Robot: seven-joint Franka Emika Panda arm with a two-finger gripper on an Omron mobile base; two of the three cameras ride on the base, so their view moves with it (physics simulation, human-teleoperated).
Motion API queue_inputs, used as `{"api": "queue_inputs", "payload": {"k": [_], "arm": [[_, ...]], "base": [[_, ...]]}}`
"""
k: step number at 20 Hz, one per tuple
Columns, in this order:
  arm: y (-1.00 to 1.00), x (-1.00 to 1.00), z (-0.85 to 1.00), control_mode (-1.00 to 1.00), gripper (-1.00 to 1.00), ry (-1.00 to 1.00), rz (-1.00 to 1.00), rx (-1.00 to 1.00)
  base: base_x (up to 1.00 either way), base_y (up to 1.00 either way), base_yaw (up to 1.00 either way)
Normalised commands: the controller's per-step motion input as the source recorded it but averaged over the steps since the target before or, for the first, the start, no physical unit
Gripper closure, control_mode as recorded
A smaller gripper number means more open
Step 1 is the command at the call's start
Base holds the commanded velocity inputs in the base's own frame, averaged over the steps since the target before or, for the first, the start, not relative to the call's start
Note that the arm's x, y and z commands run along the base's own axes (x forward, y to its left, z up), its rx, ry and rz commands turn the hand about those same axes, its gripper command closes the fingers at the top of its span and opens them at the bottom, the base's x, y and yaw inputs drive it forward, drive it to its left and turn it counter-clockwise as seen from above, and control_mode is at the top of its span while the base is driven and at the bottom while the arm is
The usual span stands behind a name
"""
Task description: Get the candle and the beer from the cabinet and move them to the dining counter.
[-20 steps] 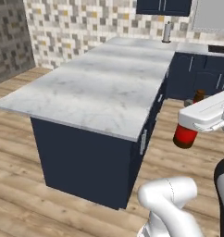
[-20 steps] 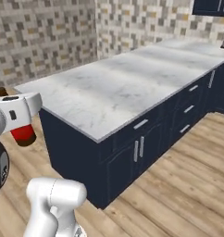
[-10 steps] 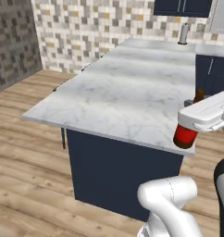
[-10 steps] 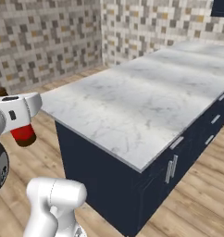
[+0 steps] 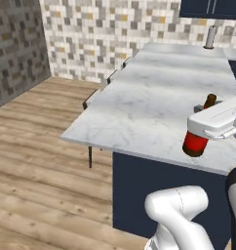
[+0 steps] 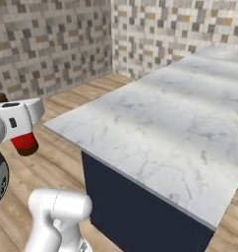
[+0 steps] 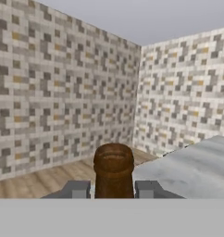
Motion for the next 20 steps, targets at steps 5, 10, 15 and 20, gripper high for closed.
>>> {"api": "queue_inputs", "payload": {"k": [5, 10, 15, 20], "arm": [[0.0, 0.0, 0.0, 1.0, 1.0, 0.0, 0.0, 0.0], [0.0, 0.0, 0.0, 1.0, 1.0, 0.0, 0.0, 0.0], [0.0, 0.0, 0.0, 1.0, 1.0, 0.0, 0.0, 0.0], [0.0, 0.0, 0.0, 1.0, 1.0, 0.0, 0.0, 0.0]], "base": [[0.89, 0.75, -0.1], [0.89, 0.78, -0.15], [0.82, 0.76, -0.16], [0.69, 0.72, -0.19]]}}
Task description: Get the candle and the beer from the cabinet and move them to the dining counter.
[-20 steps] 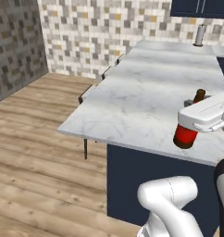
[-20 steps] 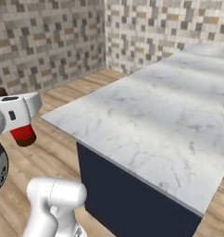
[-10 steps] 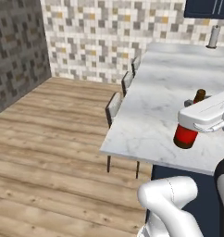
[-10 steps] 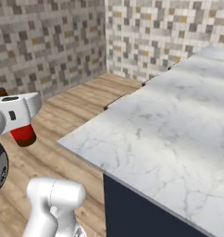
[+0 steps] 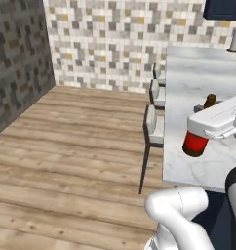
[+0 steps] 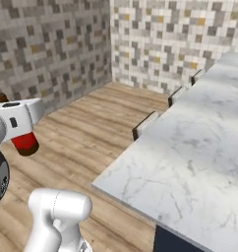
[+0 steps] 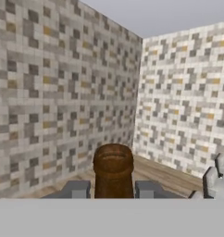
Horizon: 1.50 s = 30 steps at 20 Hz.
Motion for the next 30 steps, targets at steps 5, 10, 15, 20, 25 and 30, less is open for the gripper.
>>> {"api": "queue_inputs", "payload": {"k": [5, 10, 15, 20, 25, 30], "arm": [[0.0, 0.0, 0.0, 1.0, 1.0, 0.0, 0.0, 0.0], [0.0, 0.0, 0.0, 1.0, 1.0, 0.0, 0.0, 0.0], [0.0, 0.0, 0.0, 1.0, 1.0, 0.0, 0.0, 0.0], [0.0, 0.0, 0.0, 1.0, 1.0, 0.0, 0.0, 0.0], [0.0, 0.0, 0.0, 1.0, 1.0, 0.0, 0.0, 0.0], [0.0, 0.0, 0.0, 1.0, 1.0, 0.0, 0.0, 0.0]], "base": [[0.56, 0.71, -0.29], [0.55, 0.66, -0.32], [0.53, 0.61, -0.35], [0.54, 0.58, -0.35], [0.59, 0.56, -0.35], [0.62, 0.49, -0.34]]}}
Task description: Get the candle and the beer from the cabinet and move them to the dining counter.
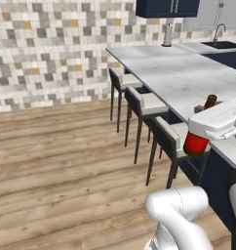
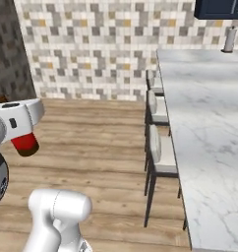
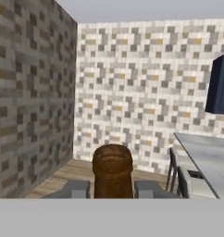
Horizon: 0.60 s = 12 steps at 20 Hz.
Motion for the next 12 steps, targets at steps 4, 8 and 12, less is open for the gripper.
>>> {"api": "queue_inputs", "payload": {"k": [4, 8, 12], "arm": [[0.0, 0.0, 0.0, 1.0, 1.0, 0.0, 0.0, 0.0], [0.0, 0.0, 0.0, 1.0, 1.0, 0.0, 0.0, 0.0], [0.0, 0.0, 0.0, 1.0, 1.0, 0.0, 0.0, 0.0]], "base": [[0.61, 0.44, -0.35], [0.6, 0.39, -0.35], [0.55, 0.36, -0.36]]}}
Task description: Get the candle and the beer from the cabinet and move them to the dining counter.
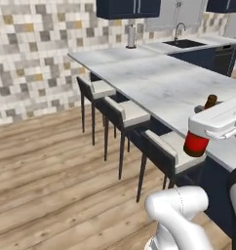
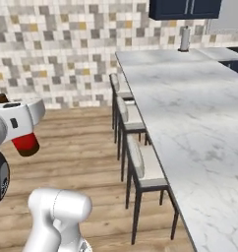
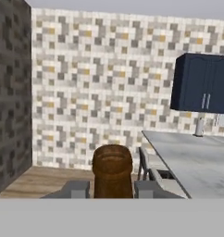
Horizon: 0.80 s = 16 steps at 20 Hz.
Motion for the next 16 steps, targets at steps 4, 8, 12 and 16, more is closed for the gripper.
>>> {"api": "queue_inputs", "payload": {"k": [4, 8, 12, 16], "arm": [[0.0, 0.0, 0.0, 1.0, 1.0, 0.0, 0.0, 0.0], [0.0, 0.0, 0.0, 1.0, 1.0, 0.0, 0.0, 0.0], [0.0, 0.0, 0.0, 1.0, 1.0, 0.0, 0.0, 0.0], [0.0, 0.0, 0.0, 1.0, 1.0, 0.0, 0.0, 0.0]], "base": [[0.51, 0.41, -0.39], [0.51, 0.42, -0.39], [0.48, 0.4, -0.4], [0.52, 0.4, -0.4]]}}
